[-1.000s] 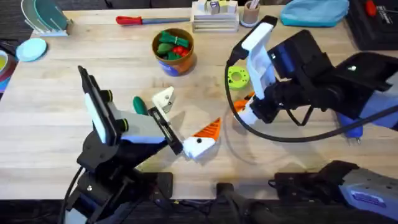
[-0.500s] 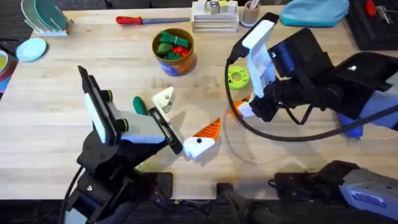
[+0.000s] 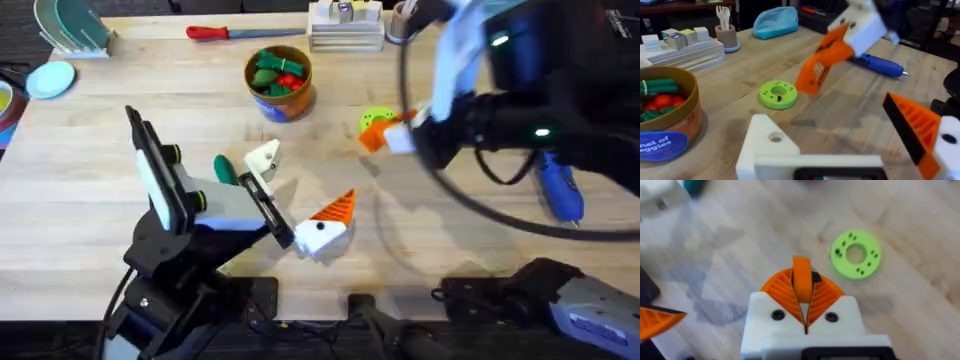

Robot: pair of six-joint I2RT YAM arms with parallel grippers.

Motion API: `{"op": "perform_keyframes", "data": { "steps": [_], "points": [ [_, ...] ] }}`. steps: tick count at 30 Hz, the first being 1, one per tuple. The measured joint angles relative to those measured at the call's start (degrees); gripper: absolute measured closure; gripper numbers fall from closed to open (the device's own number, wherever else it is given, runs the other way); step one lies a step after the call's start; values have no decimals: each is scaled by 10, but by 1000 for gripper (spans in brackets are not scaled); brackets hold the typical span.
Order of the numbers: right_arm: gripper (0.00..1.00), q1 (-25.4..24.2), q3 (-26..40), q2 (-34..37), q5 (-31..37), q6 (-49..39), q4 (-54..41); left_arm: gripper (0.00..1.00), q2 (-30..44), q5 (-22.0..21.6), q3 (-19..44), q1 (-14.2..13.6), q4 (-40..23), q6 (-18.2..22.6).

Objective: Pick up the gripper from the table and insert it into the empty holder that is missing its gripper. Then pick up a screw, insert it into the mounting hole, and use the screwdriver to tighten it. Finally, clean up the table by picking up the vegetable and placing it into the bucket.

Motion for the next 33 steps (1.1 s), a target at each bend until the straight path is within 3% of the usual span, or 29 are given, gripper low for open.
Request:
{"op": "perform_keyframes", "data": {
  "steps": [6,12,16,18,21,24,27,33],
  "points": [
    [992,-56,4,-70,0,82,63,8,0,0,0,0,0,0],
    [992,-131,-3,-119,0,181,63,8,0,0,0,0,0,0],
    [992,-164,-66,-166,-6,261,125,8,0,0,0,0,0,0],
    [992,-175,-118,-186,-28,305,199,8,0,0,0,0,0,0],
    [992,-176,-183,-192,-75,373,308,9,0,0,0,0,0,0],
    [992,-169,-219,-182,-109,462,351,8,0,0,0,0,0,0],
    [992,-154,-229,-150,-140,535,367,8,0,0,0,0,0,0],
    [992,-110,-231,-50,-237,613,485,8,0,0,0,0,0,0]
  ]
}}
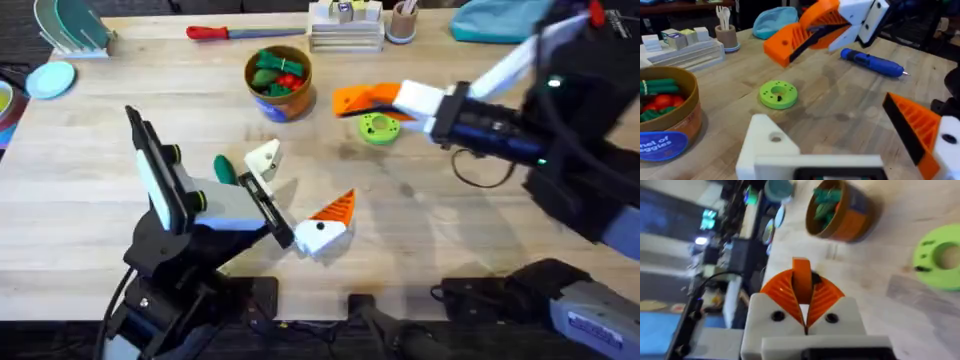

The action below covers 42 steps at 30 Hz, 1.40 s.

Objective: Pick up the gripper from the table and insert it into the empty holder that is missing its gripper. Then pick up a screw, insert it into the mounting hole, and use the screwdriver to tighten it. Finally, clean up the table by picking up the vegetable and placing it into the bucket.

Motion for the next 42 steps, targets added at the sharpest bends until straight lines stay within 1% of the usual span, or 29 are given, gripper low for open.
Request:
{"op": "perform_keyframes", "data": {
  "steps": [4,8,11,15,19,24,30,42],
  "points": [
    [992,16,0,74,-61,50,78,8,0,0,0,0,0,0],
    [992,20,0,142,-118,98,149,8,0,0,0,0,0,0],
    [992,20,0,181,-162,126,173,8,0,0,0,0,0,0],
    [992,20,0,216,-214,151,175,8,0,0,0,0,0,0],
    [992,20,0,226,-244,164,177,8,0,0,0,0,0,0],
    [992,33,0,226,-259,170,180,8,0,0,0,0,0,0],
    [992,55,9,226,-264,175,180,8,0,0,0,0,0,0],
    [992,64,24,226,-262,175,184,8,0,0,0,0,0,0]
  ]
}}
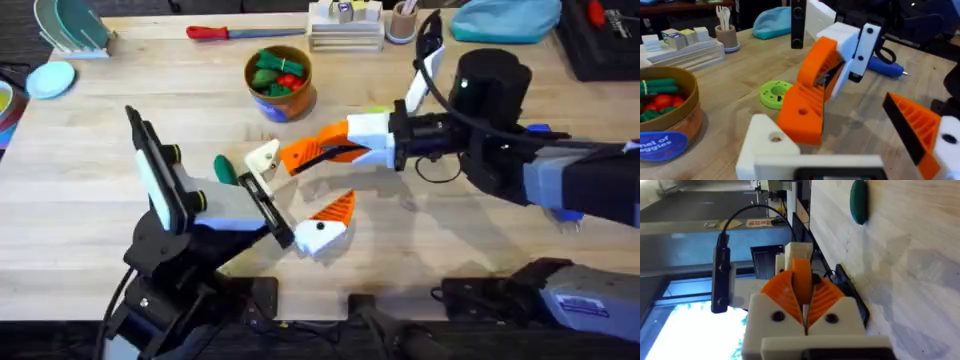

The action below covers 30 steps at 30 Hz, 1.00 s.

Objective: Pick up the gripper from the table and insert it into the empty holder that is missing its gripper. Then pick up a screw, insert it into the mounting hole, and use the screwdriver to tighten it. Finally, clean up the table by picking up the vegetable and placing it into the bucket.

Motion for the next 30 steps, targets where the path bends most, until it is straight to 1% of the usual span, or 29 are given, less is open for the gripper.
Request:
{"op": "perform_keyframes", "data": {
  "steps": [5,12,22,30],
  "points": [
    [992,17,0,0,10,0,0,7,0,0,0,0,0,0],
    [993,21,8,22,13,6,6,7,0,0,0,0,0,-6],
    [993,61,70,88,19,6,6,8,0,-6,0,1,0,-11],
    [993,77,103,124,29,6,6,9,0,-37,0,6,-1,-17]
  ]
}}
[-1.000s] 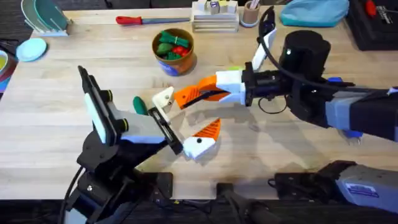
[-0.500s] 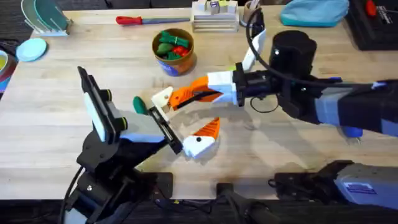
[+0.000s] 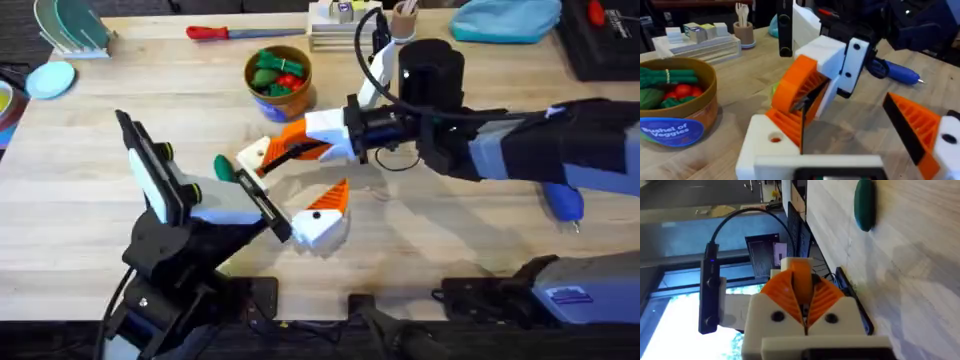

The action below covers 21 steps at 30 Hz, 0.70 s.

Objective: Pick up the gripper from the table and insert it into the empty holder that is missing its gripper. Then pick up a screw, insert it into the mounting hole, and use the screwdriver to tighten it. Finally, clean up the table by picking up the vegetable and placing it into the bucket.

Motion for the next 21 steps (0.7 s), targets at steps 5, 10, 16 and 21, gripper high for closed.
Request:
{"op": "perform_keyframes", "data": {
  "steps": [5,10,16,21],
  "points": [
    [993,6,3,1,13,0,0,8,0,-9,0,1,0,-2],
    [993,7,3,1,15,0,0,8,0,-10,0,1,0,-2],
    [993,8,3,1,18,-6,0,8,0,-11,0,1,0,-2],
    [993,8,3,1,22,-10,-3,8,0,-10,0,1,0,-2]
  ]
}}
